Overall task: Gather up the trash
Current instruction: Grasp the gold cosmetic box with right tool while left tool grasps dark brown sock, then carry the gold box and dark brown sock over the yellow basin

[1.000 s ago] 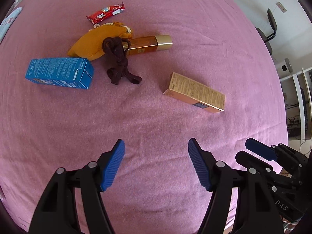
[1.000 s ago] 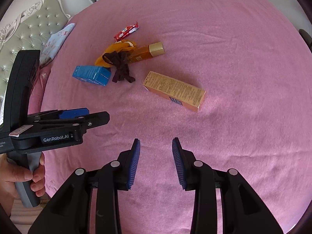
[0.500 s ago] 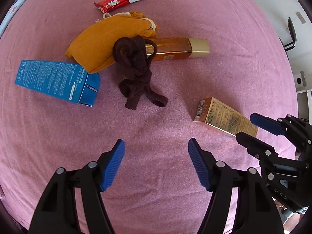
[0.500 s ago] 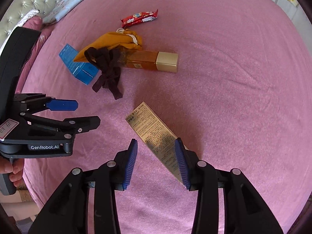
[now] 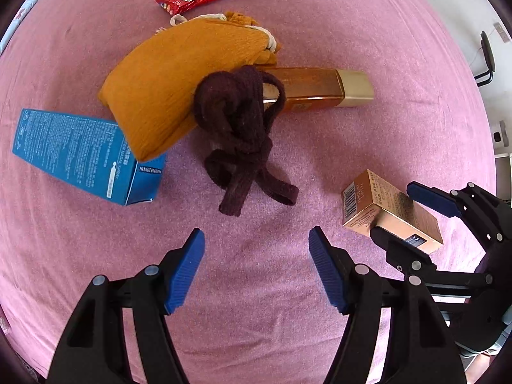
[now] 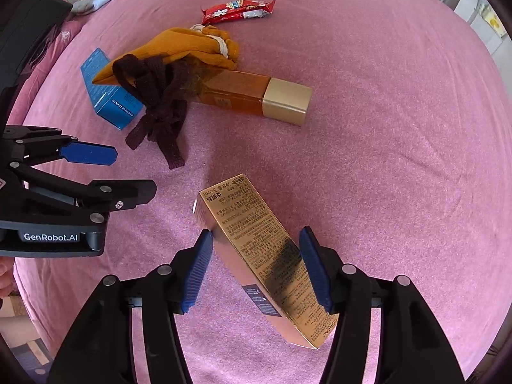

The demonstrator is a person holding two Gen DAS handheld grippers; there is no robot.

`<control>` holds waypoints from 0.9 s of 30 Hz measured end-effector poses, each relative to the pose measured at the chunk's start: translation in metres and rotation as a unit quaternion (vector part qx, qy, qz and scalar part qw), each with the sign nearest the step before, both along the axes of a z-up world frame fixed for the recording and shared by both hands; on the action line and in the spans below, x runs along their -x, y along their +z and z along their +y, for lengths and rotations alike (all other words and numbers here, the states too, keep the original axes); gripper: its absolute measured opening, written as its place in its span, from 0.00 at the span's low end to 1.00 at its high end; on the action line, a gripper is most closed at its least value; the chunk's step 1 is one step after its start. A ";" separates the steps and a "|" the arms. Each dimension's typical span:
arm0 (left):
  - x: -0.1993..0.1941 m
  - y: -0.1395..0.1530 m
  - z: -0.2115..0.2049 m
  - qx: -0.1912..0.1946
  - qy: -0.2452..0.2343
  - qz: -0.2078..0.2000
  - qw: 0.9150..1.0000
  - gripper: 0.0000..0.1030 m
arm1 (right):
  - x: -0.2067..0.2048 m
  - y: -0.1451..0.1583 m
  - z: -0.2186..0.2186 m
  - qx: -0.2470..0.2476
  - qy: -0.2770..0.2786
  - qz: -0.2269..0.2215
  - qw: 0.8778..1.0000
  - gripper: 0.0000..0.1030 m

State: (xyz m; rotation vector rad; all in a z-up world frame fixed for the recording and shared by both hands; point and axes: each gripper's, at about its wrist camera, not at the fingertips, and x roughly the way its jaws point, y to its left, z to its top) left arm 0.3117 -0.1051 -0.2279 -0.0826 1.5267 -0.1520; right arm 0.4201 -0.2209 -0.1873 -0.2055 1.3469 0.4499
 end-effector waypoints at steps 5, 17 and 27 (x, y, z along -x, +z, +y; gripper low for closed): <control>-0.017 -0.009 0.000 0.016 0.015 0.003 1.000 0.65 | -0.012 -0.006 -0.022 -0.057 -0.049 0.032 0.997 0.54; -0.054 -0.026 0.025 0.037 0.042 0.007 0.998 0.42 | -0.009 -0.017 -0.053 -0.161 -0.098 0.085 0.978 0.45; -0.036 -0.021 0.061 0.098 0.059 0.008 0.993 0.10 | 0.015 -0.020 -0.071 -0.242 -0.180 0.117 0.946 0.38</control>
